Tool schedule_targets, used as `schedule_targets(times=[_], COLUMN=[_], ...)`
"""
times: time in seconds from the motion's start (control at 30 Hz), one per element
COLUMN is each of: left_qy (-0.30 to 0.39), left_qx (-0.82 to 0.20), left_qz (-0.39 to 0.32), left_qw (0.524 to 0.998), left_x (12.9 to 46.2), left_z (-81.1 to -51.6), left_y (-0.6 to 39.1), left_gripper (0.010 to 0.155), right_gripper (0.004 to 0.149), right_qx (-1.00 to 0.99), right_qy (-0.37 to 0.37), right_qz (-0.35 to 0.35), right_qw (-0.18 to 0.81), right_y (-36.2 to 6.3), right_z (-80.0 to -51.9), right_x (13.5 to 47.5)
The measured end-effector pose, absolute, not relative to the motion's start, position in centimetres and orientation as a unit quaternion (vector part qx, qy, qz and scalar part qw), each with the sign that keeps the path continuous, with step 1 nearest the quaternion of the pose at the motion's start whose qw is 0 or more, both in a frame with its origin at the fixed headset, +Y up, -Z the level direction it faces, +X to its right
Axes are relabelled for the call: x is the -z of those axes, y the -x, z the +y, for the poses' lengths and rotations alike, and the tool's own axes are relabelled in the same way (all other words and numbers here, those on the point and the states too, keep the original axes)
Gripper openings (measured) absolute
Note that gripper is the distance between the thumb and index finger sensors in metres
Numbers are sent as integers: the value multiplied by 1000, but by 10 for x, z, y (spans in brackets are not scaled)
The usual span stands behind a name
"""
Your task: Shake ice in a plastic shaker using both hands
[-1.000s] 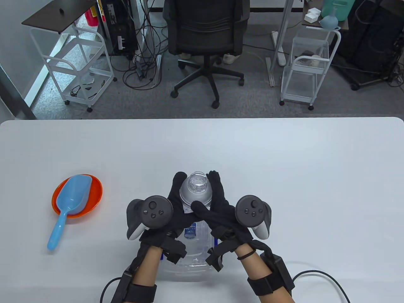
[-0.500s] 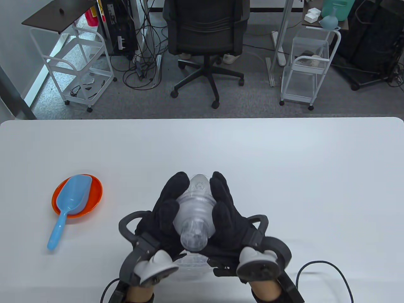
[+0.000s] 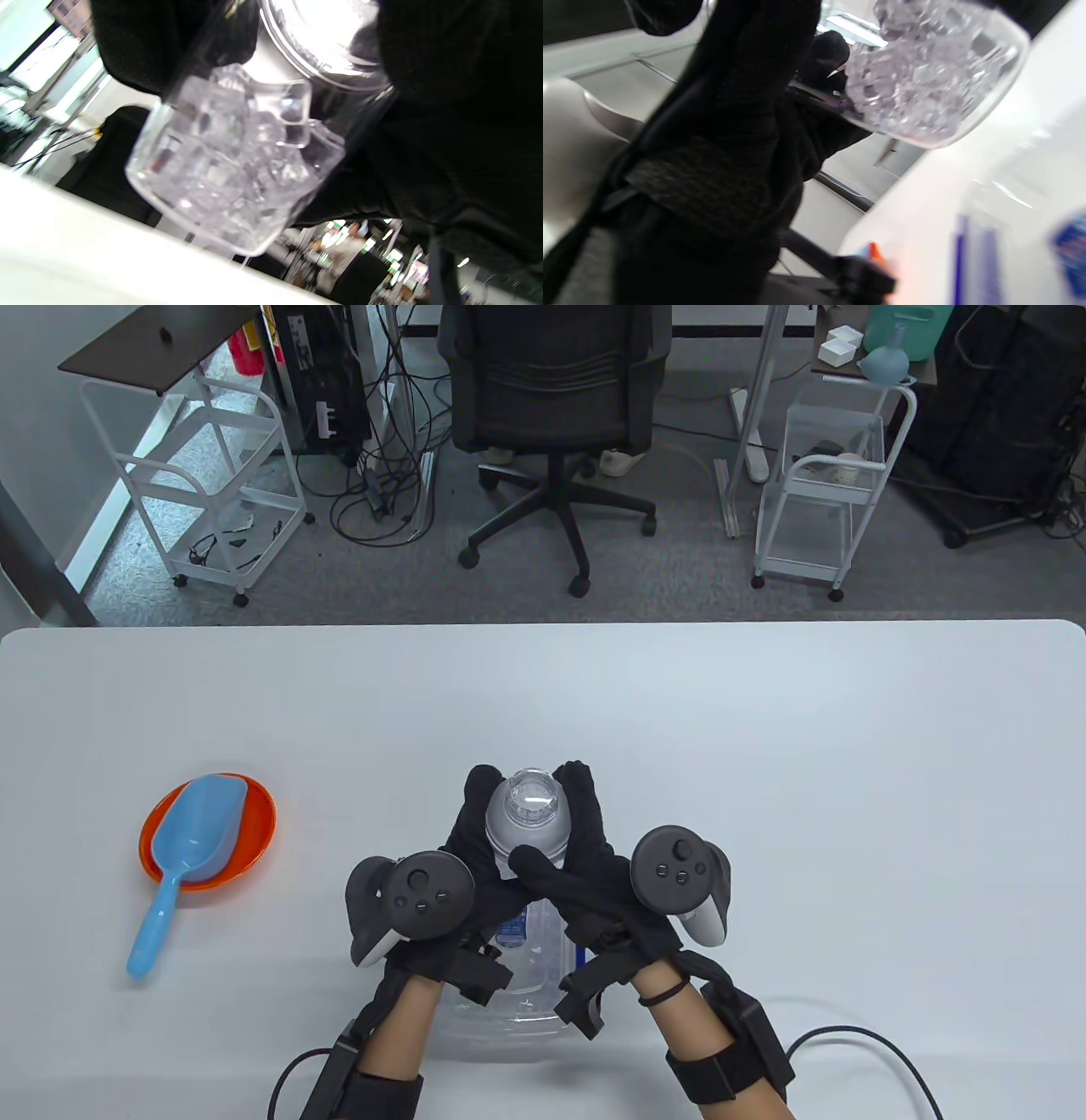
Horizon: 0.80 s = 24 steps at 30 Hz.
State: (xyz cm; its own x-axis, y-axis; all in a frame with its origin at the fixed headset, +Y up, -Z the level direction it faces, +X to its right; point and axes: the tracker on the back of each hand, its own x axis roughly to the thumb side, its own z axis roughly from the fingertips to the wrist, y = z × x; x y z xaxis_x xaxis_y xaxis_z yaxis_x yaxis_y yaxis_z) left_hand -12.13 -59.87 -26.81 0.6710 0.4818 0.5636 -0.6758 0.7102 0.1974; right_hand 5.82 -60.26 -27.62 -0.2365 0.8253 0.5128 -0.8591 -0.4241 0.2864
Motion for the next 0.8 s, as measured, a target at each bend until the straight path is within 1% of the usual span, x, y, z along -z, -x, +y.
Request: schedule_targets(times=[0.03, 0.07, 0.1, 0.17, 0.2, 0.23, 0.27, 0.3, 0.33, 0.37, 0.4, 0.43, 0.47, 0.5, 0.53, 0.57, 0.6, 0.63, 0.7, 0.73, 0.8], left_qy=[-257, -337, -391, -512, -559, -576, -584, -575, -534, -470, -416, -310, -189, -124, -60, -23, 11, 10, -8, -28, -61], left_qx=[-307, -260, -224, -126, -82, -68, -71, -86, -118, -156, -185, -230, -282, -322, -388, -416, -431, -416, -353, -321, -289], left_qz=[-250, -257, -258, -248, -238, -233, -232, -234, -243, -253, -258, -259, -254, -251, -237, -231, -230, -238, -256, -256, -255], left_qw=[882, 868, 855, 813, 790, 781, 775, 780, 801, 831, 852, 885, 906, 904, 888, 879, 872, 877, 900, 911, 921], left_x=[254, 233, 218, 187, 176, 174, 176, 183, 198, 217, 232, 255, 276, 285, 295, 299, 301, 300, 297, 293, 288], left_z=[-583, -561, -549, -530, -527, -528, -532, -537, -544, -554, -562, -579, -601, -615, -632, -639, -644, -643, -635, -630, -624], left_y=[119, 116, 113, 108, 106, 105, 106, 108, 112, 117, 120, 125, 130, 132, 133, 132, 130, 126, 119, 116, 114], left_gripper=[113, 113, 113, 112, 113, 113, 114, 114, 114, 115, 114, 115, 115, 116, 116, 115, 114, 114, 115, 115, 115], right_gripper=[94, 94, 94, 94, 95, 96, 96, 96, 96, 96, 96, 96, 94, 93, 91, 91, 94, 97, 105, 107, 111], right_qx=[-779, -772, -769, -764, -755, -752, -758, -766, -786, -813, -826, -842, -839, -822, -788, -771, -766, -783, -811, -814, -812], right_qy=[-337, -379, -406, -426, -425, -423, -417, -409, -387, -355, -336, -311, -294, -285, -250, -226, -209, -206, -223, -228, -237], right_qz=[-61, -110, -158, -272, -347, -370, -377, -369, -340, -290, -256, -197, -90, -43, 23, 64, 112, 127, 129, 126, 96], right_qw=[526, 498, 467, 401, 360, 344, 331, 330, 340, 360, 373, 394, 449, 491, 562, 592, 598, 572, 526, 519, 525], right_y=[-60, -63, -66, -69, -69, -68, -65, -62, -59, -57, -57, -57, -61, -63, -66, -68, -72, -76, -79, -79, -77], right_z=[-584, -562, -548, -529, -523, -522, -526, -529, -537, -550, -559, -574, -601, -613, -628, -635, -638, -637, -633, -631, -631], right_x=[266, 250, 236, 206, 190, 185, 185, 189, 201, 218, 229, 246, 272, 281, 292, 297, 301, 302, 302, 300, 298])
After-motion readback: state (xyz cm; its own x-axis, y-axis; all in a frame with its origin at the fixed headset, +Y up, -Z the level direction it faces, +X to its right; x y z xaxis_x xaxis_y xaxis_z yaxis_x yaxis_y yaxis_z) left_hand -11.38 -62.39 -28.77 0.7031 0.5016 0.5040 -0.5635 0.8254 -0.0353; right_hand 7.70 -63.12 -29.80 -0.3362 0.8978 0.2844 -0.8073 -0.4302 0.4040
